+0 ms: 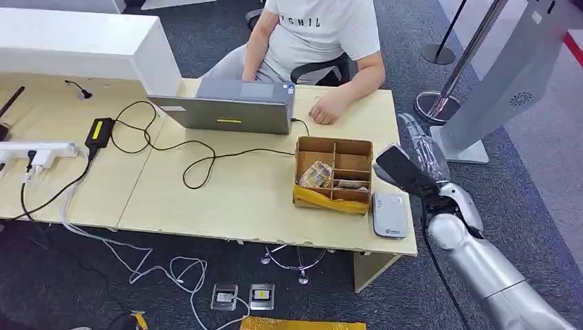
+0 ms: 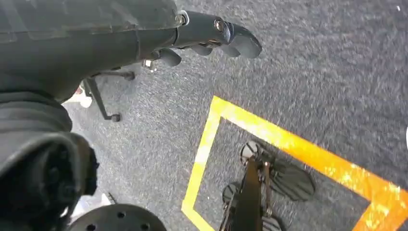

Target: Pass the card to the sensor for recognition and then transmit it.

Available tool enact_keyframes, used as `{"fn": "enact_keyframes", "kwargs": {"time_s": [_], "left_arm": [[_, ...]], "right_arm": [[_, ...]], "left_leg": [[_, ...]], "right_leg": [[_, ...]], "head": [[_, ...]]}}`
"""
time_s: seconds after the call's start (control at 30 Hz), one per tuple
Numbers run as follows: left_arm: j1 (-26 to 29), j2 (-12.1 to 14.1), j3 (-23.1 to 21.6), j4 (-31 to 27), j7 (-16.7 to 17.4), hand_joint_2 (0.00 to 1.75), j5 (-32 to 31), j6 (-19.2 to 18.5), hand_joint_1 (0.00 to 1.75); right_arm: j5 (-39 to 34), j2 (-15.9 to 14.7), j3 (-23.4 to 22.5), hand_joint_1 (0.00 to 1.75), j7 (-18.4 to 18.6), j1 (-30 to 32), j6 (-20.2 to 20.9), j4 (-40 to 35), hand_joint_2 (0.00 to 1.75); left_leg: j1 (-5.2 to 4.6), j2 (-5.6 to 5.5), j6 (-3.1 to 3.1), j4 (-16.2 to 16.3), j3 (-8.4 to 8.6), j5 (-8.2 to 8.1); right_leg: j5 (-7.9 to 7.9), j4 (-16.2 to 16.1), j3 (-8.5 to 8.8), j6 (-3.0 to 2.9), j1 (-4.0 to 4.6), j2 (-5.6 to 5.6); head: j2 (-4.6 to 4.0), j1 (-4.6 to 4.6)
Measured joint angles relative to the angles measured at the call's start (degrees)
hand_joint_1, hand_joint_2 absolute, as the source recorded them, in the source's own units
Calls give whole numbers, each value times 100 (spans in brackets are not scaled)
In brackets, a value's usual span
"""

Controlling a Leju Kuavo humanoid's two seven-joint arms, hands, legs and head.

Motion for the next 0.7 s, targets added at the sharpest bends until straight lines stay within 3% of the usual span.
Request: {"fn": "enact_keyframes", "kwargs": {"time_s": [0.17, 0.3, 0.47, 0.7], "left_arm": [[62, -4, 0, 0, -24, 0, 33, 55, 0], [95, -15, 0, 0, -31, 0, 33, 70, 0], [100, -28, -2, 0, -30, 0, 57, 107, 0], [107, -50, -4, 0, -31, 0, 87, 68, 0]], "right_arm": [[728, -48, 20, 0, -2, 232, -533, -140, 175], [861, -78, 22, 0, 63, 347, -636, -201, 175], [1249, -74, 20, 0, 450, 673, -907, -323, 175], [1787, -41, 0, 0, 815, 1294, -868, -631, 175]], "left_leg": [[0, 0, 0, 0, 0, 0], [0, 0, 0, 0, 0, 0], [0, -2, 1, 0, 0, 0], [0, -2, -1, -1, -2, -3]], "right_leg": [[0, 0, 1, 0, 0, 2], [0, 0, 1, 0, 0, 2], [-1, 0, 2, 0, 0, -2], [-2, 0, 0, -2, 0, 0]], "head": [[0, 0], [0, 2], [-2, 2], [0, 0]]}}
